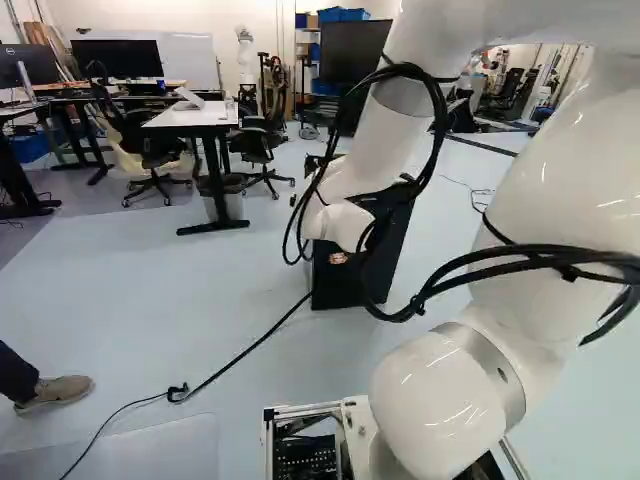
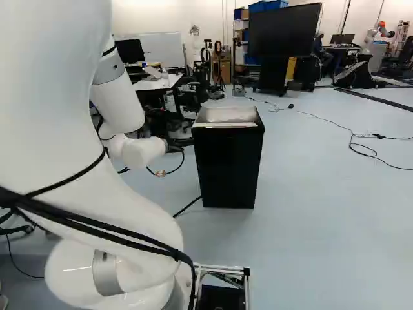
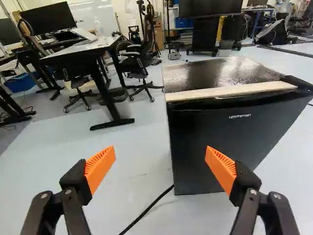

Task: Open the fridge door

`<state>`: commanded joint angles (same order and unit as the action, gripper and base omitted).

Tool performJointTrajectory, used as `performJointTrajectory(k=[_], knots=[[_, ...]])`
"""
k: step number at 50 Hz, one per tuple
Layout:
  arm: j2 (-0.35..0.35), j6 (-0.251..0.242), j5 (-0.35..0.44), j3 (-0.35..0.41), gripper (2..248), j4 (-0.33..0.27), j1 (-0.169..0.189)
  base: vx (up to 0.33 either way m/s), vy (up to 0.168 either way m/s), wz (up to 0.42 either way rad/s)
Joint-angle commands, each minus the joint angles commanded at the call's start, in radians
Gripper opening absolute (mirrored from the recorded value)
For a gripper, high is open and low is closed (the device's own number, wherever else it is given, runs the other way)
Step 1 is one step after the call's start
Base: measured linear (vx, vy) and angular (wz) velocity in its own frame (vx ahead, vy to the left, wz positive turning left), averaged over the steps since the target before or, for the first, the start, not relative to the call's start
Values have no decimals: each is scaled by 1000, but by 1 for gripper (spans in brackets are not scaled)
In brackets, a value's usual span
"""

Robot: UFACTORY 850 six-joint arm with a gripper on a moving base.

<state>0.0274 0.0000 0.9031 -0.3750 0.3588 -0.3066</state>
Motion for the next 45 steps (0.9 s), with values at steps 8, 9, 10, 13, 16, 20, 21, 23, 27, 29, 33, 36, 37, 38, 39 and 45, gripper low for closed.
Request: performJointTrajectory(k=[8,9,10,13,16,20,21,23,27,29,33,36,37,38,39,45], knots=[[15,0,12,-16,247,49,-26,0,0,0],[17,0,13,-18,247,55,-29,0,0,0],[19,0,14,-20,247,61,-32,0,0,0],[25,0,19,-26,247,79,-42,0,0,0],[31,0,23,-32,247,97,-51,0,0,0],[39,0,29,-42,247,121,-63,0,0,0],[42,0,30,-44,247,127,-67,0,0,0],[46,0,33,-49,247,140,-73,0,0,0],[55,0,39,-59,247,164,-84,0,0,0],[60,0,42,-64,247,176,-90,0,0,0],[69,0,48,-74,247,200,-102,0,0,0],[77,0,52,-82,247,220,-111,0,0,0],[79,0,53,-84,247,225,-114,0,0,0],[82,0,55,-87,247,231,-116,0,0,0],[85,0,56,-90,247,237,-119,0,0,0],[111,0,65,-108,247,273,-136,0,0,0]])
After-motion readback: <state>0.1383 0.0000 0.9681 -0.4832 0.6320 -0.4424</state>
